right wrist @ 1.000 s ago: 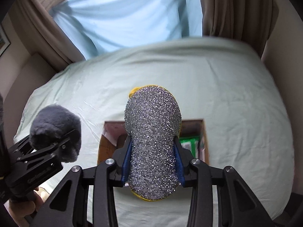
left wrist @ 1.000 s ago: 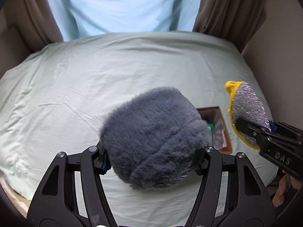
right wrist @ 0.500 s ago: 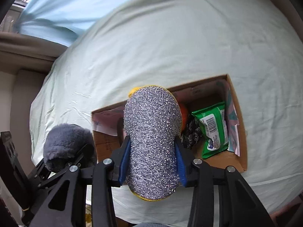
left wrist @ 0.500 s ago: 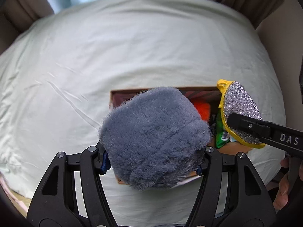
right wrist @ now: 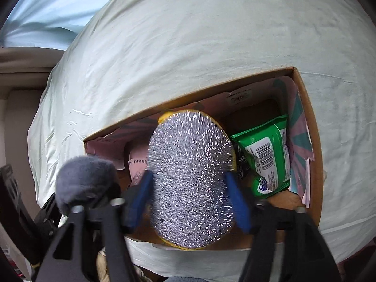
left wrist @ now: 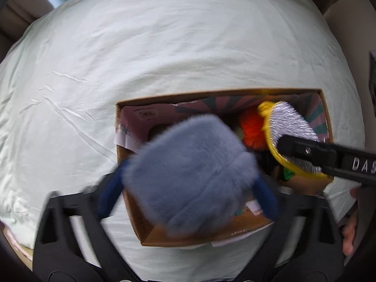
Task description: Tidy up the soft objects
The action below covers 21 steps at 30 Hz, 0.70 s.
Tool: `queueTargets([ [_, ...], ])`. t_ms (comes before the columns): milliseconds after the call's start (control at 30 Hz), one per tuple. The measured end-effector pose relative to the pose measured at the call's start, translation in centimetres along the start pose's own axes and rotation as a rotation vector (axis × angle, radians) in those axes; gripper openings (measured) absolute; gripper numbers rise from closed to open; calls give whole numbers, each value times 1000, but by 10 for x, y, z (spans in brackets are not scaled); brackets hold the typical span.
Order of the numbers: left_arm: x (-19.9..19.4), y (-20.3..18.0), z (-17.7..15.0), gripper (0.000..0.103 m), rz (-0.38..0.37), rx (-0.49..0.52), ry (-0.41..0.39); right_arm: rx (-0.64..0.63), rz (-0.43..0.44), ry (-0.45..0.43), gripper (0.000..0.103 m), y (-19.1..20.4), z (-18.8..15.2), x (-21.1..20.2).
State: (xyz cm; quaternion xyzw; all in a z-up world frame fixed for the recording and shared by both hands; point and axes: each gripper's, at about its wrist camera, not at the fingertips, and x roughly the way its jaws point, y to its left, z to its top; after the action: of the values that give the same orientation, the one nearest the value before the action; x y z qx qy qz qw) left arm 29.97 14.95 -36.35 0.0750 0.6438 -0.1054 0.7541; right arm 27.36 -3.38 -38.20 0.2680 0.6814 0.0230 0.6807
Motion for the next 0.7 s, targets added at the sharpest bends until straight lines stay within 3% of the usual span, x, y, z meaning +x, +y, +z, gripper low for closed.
queueTargets([
  [33,-1,-2,-1,102,3,12,-2,5,-7,7,82,-2,1,2],
  [100,-2,-5,-5,102,-2,32,1,15,-13,9,87,-4,1,2],
  [333,-13,-11,-18,102,-9,39,2,32,-43,-22,87,-7,-13,-12],
  [700,-70,-1,-42,102,-12,28,-111,7,-51,-129,87,15,-39,-52],
])
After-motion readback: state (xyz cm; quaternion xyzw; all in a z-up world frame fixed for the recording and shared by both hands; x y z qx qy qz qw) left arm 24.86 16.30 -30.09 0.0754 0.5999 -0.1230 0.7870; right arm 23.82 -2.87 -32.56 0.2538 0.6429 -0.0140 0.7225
